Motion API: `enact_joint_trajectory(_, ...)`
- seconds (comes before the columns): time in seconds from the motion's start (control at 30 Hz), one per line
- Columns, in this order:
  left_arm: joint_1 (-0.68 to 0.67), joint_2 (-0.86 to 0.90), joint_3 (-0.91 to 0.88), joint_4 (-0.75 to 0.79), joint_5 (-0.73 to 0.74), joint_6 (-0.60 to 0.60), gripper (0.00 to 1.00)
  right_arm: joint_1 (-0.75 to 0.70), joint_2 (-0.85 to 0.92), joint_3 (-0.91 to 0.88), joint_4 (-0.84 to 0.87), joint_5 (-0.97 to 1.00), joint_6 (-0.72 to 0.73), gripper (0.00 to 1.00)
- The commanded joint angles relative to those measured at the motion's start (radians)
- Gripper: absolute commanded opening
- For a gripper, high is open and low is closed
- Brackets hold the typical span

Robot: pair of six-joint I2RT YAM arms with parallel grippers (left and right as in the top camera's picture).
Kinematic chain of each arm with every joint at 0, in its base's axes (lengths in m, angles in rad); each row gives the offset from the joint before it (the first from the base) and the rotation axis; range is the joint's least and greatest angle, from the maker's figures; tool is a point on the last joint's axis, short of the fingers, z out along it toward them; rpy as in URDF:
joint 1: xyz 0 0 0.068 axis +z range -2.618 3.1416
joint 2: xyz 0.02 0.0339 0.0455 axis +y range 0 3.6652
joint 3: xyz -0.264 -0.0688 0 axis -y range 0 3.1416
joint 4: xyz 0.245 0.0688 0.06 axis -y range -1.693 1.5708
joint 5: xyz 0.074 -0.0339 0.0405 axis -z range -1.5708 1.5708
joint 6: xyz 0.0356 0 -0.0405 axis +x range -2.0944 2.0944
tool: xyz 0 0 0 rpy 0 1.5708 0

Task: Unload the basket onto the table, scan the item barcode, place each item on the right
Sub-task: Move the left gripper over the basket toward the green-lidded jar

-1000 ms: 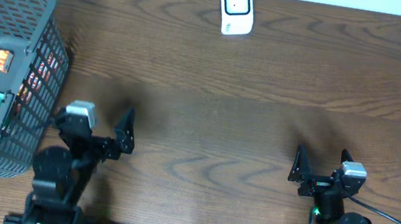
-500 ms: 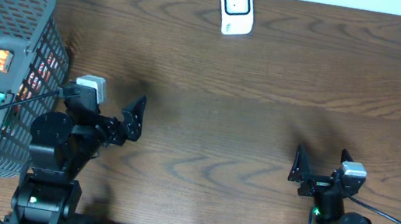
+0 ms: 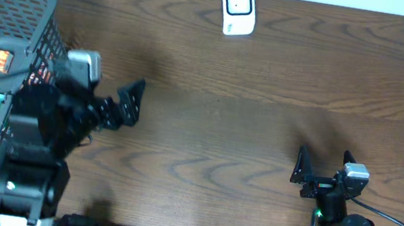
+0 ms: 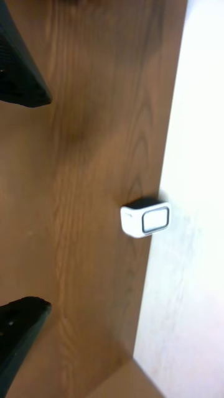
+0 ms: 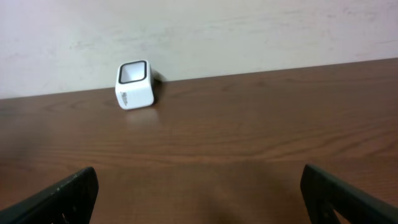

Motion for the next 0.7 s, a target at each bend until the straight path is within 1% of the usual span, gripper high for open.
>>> enact_joint_trajectory(0.0,0.022,0.098,0.155,-0.071,-0.085,0.030,0.98,0.006,0.000,-0.001,-0.003,-0.005,-0.016,0.99)
enact_joint_trajectory(0.1,0.051,0.206,0.313,-0.172,-0.120,0.051,0.98,0.006,0.000,-0.001,-0.003,-0.005,-0.016,0.99)
enact_joint_trajectory(0.23,0.106,0.336,0.510,-0.278,-0.123,0.051,0.98,0.006,0.000,-0.001,-0.003,-0.005,-0.016,0.99)
enact_joint_trajectory(0.37,0.191,0.434,0.675,-0.340,-0.123,0.043,0.98,0.006,0.000,-0.001,-0.003,-0.005,-0.016,0.99)
enact_joint_trajectory(0.47,0.267,0.483,0.761,-0.370,-0.124,0.034,0.98,0.006,0.000,-0.001,-0.003,-0.005,-0.016,0.99)
enact_joint_trajectory(0.53,0.354,0.510,0.807,-0.406,-0.139,-0.029,0.98,0.006,0.000,-0.001,-0.003,-0.005,-0.016,0.99)
enact_joint_trajectory(0.63,0.465,0.521,0.812,-0.446,-0.167,-0.126,0.98,0.006,0.000,-0.001,-0.003,-0.005,-0.016,0.99)
enact_joint_trajectory(0.67,0.533,0.530,0.811,-0.480,-0.168,-0.152,0.98,0.006,0.000,-0.001,-0.003,-0.005,-0.016,0.99)
